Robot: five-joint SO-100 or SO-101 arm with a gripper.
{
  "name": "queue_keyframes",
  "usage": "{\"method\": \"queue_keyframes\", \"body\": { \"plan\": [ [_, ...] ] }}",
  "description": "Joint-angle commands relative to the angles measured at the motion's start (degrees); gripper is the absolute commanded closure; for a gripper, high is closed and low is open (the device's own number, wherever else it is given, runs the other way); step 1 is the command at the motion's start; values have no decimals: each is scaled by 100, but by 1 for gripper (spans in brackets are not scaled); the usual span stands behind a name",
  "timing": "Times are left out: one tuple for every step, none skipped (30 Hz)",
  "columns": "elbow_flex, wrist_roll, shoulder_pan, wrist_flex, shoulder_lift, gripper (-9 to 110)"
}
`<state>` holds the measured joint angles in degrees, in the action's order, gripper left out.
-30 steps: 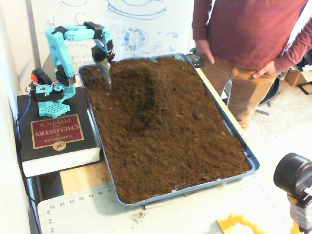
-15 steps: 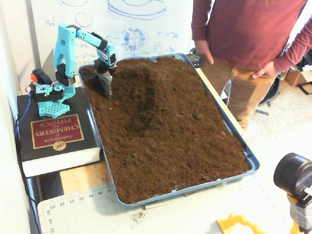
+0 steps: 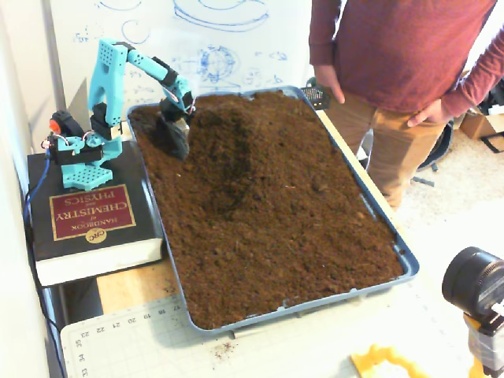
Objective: Build a berm.
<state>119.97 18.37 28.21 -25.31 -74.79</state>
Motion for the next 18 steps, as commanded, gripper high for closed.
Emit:
{"method": "queue_keyframes", "body": {
  "plan": [
    [-1011, 158, -466, 729, -773, 101],
    [-1011, 158, -466, 729, -844, 101],
    [-1011, 158, -466, 729, -914, 101],
    [-1011, 158, -483, 729, -984, 101],
    [-1011, 158, -527, 729, -1046, 101],
    [-1002, 158, -580, 729, -1107, 101],
    [-984, 158, -624, 729, -1169, 101],
    [-932, 158, -659, 729, -1257, 101],
    [-861, 158, -703, 729, -1345, 101],
    [-765, 149, -747, 729, -1459, 101],
    [-650, 123, -800, 729, -1582, 101],
    [-510, 114, -844, 729, -1714, 101],
    [-360, 105, -879, 729, -1846, 101],
    [-193, 97, -905, 729, -1995, 101],
    [-18, 97, -923, 729, -2145, 101],
    [167, 97, -940, 729, -2285, 101],
    [360, 97, -967, 729, -2452, 101],
    [562, 141, -1002, 729, -2637, 101]
  ]
}}
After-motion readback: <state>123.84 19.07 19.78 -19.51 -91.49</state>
